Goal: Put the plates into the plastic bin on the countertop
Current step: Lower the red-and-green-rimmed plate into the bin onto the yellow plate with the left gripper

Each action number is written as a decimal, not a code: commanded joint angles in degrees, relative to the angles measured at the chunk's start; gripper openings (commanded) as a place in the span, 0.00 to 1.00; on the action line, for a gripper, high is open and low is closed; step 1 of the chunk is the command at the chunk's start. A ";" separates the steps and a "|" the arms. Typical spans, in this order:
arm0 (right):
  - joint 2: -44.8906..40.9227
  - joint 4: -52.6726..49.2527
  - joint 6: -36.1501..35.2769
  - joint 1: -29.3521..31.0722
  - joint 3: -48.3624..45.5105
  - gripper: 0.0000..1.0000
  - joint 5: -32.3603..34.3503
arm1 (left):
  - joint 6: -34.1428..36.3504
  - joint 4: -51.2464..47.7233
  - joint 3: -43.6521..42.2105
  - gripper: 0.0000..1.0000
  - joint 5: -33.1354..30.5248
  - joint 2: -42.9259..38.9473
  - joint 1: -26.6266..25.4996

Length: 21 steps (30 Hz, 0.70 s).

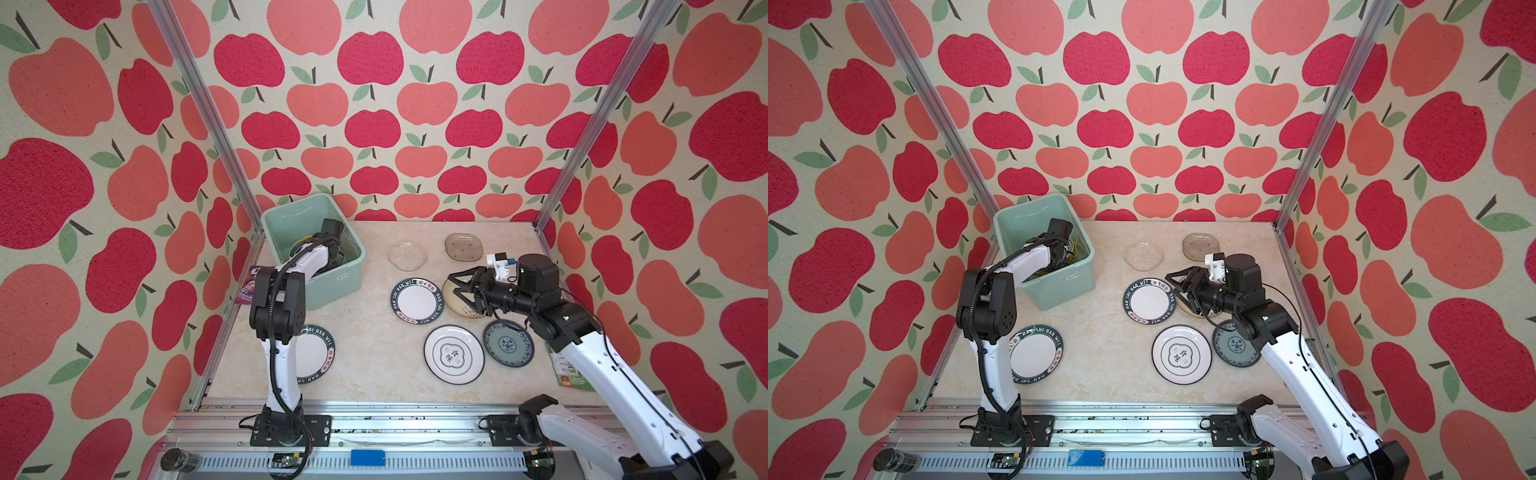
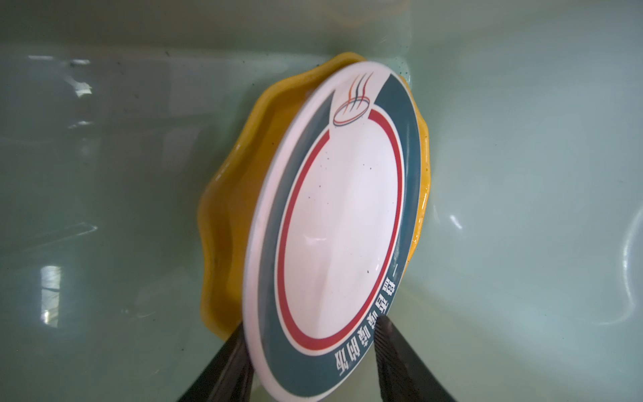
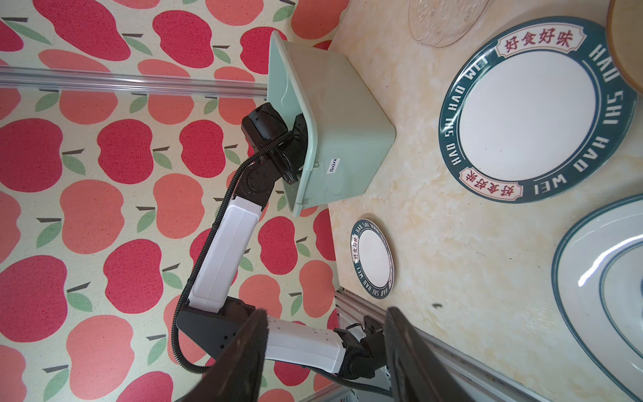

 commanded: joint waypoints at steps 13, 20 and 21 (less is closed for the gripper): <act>-0.93 0.73 1.19 -0.31 -0.44 0.57 1.01 | 3.88 -1.64 1.11 0.91 3.09 -0.68 1.88; -1.90 0.78 1.01 -0.36 -0.17 0.58 1.10 | 12.71 8.06 -2.13 0.99 5.85 -6.21 1.89; -2.15 0.54 0.73 -0.33 -0.05 0.59 1.07 | 13.27 9.24 -3.09 0.99 7.06 -7.15 1.96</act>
